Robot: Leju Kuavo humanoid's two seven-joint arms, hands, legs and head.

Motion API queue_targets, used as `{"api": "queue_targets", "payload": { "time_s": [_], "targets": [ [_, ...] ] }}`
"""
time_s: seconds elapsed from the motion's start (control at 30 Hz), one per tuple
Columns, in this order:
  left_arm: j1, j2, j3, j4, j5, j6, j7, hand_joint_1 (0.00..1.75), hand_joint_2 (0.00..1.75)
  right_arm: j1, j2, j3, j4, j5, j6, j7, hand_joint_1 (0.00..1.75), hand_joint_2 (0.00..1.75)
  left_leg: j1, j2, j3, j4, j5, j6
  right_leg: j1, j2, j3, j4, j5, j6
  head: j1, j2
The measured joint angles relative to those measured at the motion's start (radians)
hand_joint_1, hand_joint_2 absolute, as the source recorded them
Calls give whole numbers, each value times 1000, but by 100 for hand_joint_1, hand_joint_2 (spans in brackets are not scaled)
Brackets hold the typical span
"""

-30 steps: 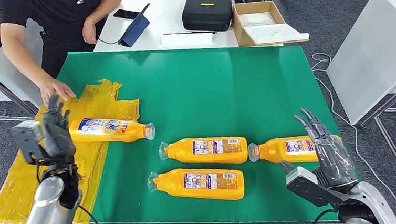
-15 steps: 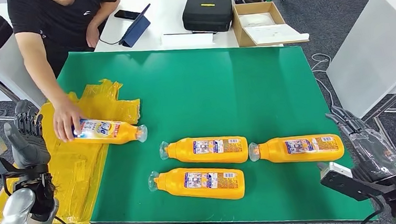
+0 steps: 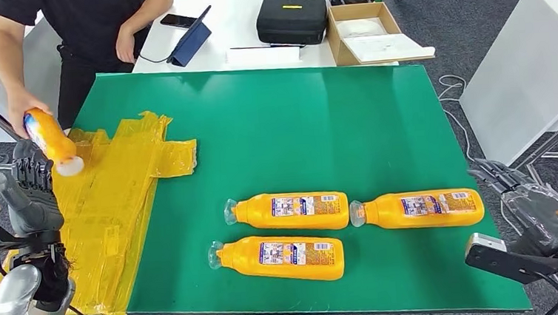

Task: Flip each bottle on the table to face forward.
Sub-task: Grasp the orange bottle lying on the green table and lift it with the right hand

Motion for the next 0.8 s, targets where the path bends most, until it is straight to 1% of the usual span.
{"api": "queue_targets", "payload": {
  "time_s": [0.07, 0.17, 0.33, 0.43, 0.53, 0.67, 0.8],
  "targets": [
    [0, 5, 0, 0, 8, 5, -2, 0, 0, -28, -2, 22, 24, 28, 23, 6, 0, 175, 0, 0, 0, 0, 0, 0, 0, 0, 0, 0, 0, 0, 0, 0],
    [7, 11, 4, -1, 15, 14, -2, 0, 0, -98, 2, 78, 87, 75, 37, 11, 0, 175, 0, 1, 0, 0, 0, 0, 0, 1, 0, 0, 0, 0, 0, 0],
    [63, 14, 38, -36, 22, 34, -2, 0, 0, -256, 30, 197, 238, 123, 36, 6, 0, 175, 0, 2, 0, 0, 0, 0, 0, 2, 0, 0, 0, 0, 0, 0],
    [104, 14, 65, -65, 28, 38, -3, 0, 0, -366, 66, 278, 355, 149, 26, -7, 0, 175, 0, 2, 0, 0, 0, 0, 0, 3, 0, 0, 0, 0, 0, 0],
    [141, 14, 87, -95, 29, 42, -4, 0, 0, -455, 112, 350, 462, 164, 3, -15, 0, 175, 0, 1, 0, 0, 0, 0, 0, 2, 0, 0, 0, 0, 0, 0],
    [183, 13, 105, -140, 28, 50, -5, 0, 0, -540, 176, 420, 577, 169, -11, -21, 0, 175, 0, 0, 0, 0, 1, 0, 0, 2, 0, 0, 0, 0, 0, 0],
    [197, 11, 121, -167, 24, 57, -4, 0, 0, -610, 233, 479, 669, 168, -18, -28, 0, 175, 0, 0, 0, 0, 1, 0, 0, 2, 0, 1, 0, 0, 0, 0]
  ]
}}
